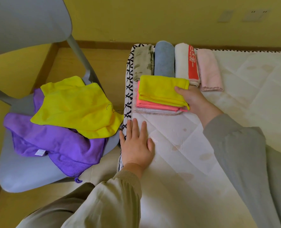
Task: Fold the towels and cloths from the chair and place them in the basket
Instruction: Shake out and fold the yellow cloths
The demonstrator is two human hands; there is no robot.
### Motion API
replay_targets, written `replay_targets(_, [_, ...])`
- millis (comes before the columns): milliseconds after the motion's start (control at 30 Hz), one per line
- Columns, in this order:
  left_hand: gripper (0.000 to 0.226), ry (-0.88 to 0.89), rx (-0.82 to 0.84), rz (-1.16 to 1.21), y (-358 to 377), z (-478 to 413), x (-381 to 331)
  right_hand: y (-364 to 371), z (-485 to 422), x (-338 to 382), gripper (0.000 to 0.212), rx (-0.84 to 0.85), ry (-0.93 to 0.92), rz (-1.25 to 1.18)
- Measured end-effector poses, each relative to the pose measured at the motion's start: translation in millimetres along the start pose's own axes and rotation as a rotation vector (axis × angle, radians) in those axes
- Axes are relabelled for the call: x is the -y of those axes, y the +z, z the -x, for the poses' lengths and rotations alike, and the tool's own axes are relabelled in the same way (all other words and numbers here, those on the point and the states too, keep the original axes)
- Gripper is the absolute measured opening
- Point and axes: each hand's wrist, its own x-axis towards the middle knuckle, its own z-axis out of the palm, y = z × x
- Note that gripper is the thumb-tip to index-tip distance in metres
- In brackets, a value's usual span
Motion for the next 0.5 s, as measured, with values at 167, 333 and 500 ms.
replay_targets(167, [0.065, 0.000, 0.023, 0.003, -2, 1, 0, 4, -3, 8, 0.040, -0.181, -0.257, 0.431])
replay_targets(333, [0.065, -0.001, 0.032, 0.004, -3, 1, 0, 13, -8, 11, 0.037, -0.115, -0.174, 0.260])
replay_targets(500, [0.066, 0.002, 0.022, 0.013, -4, 1, 0, 9, -6, 6, 0.034, -0.087, -0.165, 0.269])
